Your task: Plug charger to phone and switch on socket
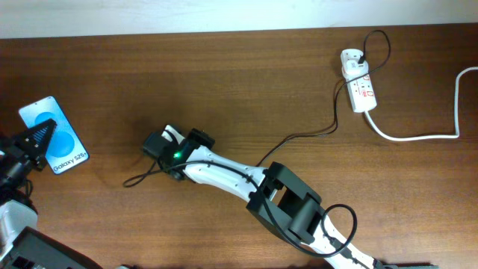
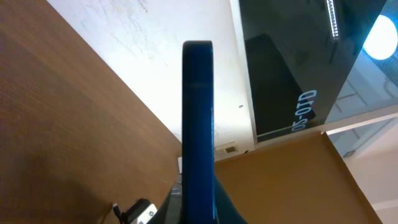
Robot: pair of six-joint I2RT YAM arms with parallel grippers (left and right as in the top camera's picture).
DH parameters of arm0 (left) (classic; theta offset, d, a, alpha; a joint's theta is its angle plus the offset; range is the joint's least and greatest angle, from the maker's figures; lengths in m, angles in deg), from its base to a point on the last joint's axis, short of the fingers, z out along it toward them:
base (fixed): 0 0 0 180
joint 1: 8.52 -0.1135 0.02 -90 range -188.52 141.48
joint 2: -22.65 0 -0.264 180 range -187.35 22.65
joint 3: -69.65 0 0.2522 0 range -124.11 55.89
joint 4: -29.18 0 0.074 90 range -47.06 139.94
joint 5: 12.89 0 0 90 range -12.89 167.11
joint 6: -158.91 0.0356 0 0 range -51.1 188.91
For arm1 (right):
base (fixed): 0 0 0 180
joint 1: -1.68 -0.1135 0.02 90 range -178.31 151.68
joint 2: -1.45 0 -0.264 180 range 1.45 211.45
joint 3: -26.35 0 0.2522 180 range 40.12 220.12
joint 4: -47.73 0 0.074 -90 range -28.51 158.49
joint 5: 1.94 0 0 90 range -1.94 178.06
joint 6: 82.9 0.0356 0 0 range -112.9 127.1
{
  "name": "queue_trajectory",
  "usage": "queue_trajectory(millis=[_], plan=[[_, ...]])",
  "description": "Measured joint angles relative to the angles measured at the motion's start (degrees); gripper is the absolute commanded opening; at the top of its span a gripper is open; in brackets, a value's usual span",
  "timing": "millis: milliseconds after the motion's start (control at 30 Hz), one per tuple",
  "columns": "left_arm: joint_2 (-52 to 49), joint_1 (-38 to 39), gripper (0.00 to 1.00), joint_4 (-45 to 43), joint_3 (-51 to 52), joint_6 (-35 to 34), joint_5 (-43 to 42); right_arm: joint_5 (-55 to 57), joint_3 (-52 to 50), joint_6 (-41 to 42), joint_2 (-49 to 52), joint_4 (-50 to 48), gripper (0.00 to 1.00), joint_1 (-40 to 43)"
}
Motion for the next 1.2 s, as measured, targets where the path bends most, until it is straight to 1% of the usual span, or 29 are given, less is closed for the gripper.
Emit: queue_trajectory(millis=[133, 233, 300, 333, 367, 400, 433, 600, 633, 767, 800, 1033, 1200], plan=[[0.0, 0.0, 0.00, 0.0, 0.0, 0.0, -0.2, -4.0, 0.4, 3.9, 0.0, 1.4, 0.41, 2.6], [0.0, 0.0, 0.00, 0.0, 0.0, 0.0, -0.4, -5.3, 0.5, 5.6, 0.0, 1.6, 0.28, 3.7], [0.0, 0.0, 0.00, 0.0, 0.0, 0.0, -0.4, -6.1, 0.5, 6.2, 0.0, 1.7, 0.22, 3.7], [0.0, 0.0, 0.00, 0.0, 0.0, 0.0, -0.4, -6.5, 0.5, 6.3, 0.0, 1.9, 0.22, 3.7], [0.0, 0.0, 0.00, 0.0, 0.0, 0.0, -0.4, -6.7, 0.7, 6.3, 0.0, 2.6, 0.27, 3.7], [0.0, 0.0, 0.00, 0.0, 0.0, 0.0, -0.4, -7.1, 1.6, 6.5, 0.0, 3.6, 0.39, 3.7], [0.0, 0.0, 0.00, 0.0, 0.0, 0.0, -0.4, -7.3, 3.0, 6.3, 0.1, 3.7, 0.41, 3.7], [0.0, 0.0, 0.00, 0.0, 0.0, 0.0, -0.4, -10.0, 6.4, 6.3, 0.1, 3.2, 0.42, 4.7], [0.0, 0.0, 0.00, 0.0, 0.0, 0.0, -0.4, -10.8, 6.4, 6.3, 0.1, 3.2, 0.44, 5.3], [0.0, 0.0, 0.00, 0.0, 0.0, 0.0, -0.4, -13.4, 6.4, 7.4, 0.1, 5.6, 0.55, 7.9], [0.0, 0.0, 0.00, 0.0, 0.0, 0.0, -0.5, -13.7, 6.4, 7.6, 0.1, 5.8, 0.57, 7.9], [0.0, 0.0, 0.00, 0.0, 0.0, 0.0, -0.6, -10.0, 6.4, 8.2, 0.1, 5.7, 0.56, 2.3], [0.0, 0.0, 0.00, 0.0, 0.0, 0.0, -0.6, -6.3, 6.4, 9.3, 0.5, 5.7, 0.55, 3.8]])
